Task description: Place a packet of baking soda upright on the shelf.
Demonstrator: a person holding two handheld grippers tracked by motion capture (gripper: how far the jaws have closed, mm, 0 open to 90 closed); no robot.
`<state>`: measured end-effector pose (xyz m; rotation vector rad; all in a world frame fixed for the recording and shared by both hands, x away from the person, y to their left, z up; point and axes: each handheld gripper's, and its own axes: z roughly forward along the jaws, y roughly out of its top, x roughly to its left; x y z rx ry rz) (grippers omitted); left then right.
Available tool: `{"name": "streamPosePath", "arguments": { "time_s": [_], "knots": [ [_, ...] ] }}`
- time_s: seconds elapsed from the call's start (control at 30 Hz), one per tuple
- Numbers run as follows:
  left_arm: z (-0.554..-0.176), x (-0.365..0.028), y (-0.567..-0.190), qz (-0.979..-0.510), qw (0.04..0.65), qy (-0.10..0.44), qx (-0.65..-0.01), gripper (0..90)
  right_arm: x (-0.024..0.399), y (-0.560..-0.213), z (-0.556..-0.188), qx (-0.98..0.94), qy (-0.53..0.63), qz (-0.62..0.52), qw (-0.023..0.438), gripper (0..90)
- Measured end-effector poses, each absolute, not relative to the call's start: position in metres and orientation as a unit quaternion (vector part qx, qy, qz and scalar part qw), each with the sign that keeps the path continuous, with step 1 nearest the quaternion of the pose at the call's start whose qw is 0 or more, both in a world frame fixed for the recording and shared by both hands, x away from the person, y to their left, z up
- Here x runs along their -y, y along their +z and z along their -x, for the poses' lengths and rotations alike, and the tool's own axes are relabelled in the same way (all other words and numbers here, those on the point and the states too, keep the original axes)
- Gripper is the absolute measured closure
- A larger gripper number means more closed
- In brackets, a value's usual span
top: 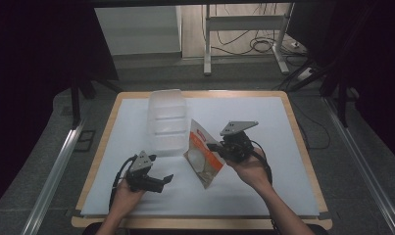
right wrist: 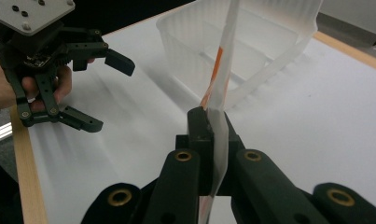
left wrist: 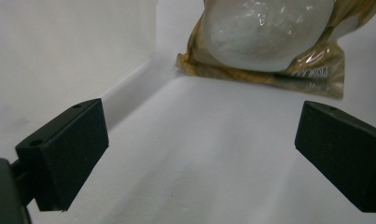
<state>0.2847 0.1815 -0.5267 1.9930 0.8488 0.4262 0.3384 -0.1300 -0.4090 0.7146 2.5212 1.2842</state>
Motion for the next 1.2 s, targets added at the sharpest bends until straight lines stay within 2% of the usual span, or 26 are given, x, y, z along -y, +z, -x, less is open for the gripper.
{"name": "streamPosePath", "arguments": {
  "time_s": [0.5, 0.83, 1.2],
  "knots": [
    [-0.285, -0.183, -0.527, -0.806, 0.449, 0.173, -0.345, 2.7, 0.144, -0.387, -0.350, -0.858, 0.424, -0.248, 0.151, 89.1],
    [-0.285, -0.184, -0.527, -0.804, 0.450, 0.174, -0.348, 2.4, 0.145, -0.367, -0.377, -0.857, 0.412, -0.249, 0.182, 89.1],
    [-0.285, -0.184, -0.526, -0.803, 0.451, 0.176, -0.348, 2.4, 0.127, -0.338, -0.412, -0.858, 0.404, -0.237, 0.209, 89.2]
  ]
}}
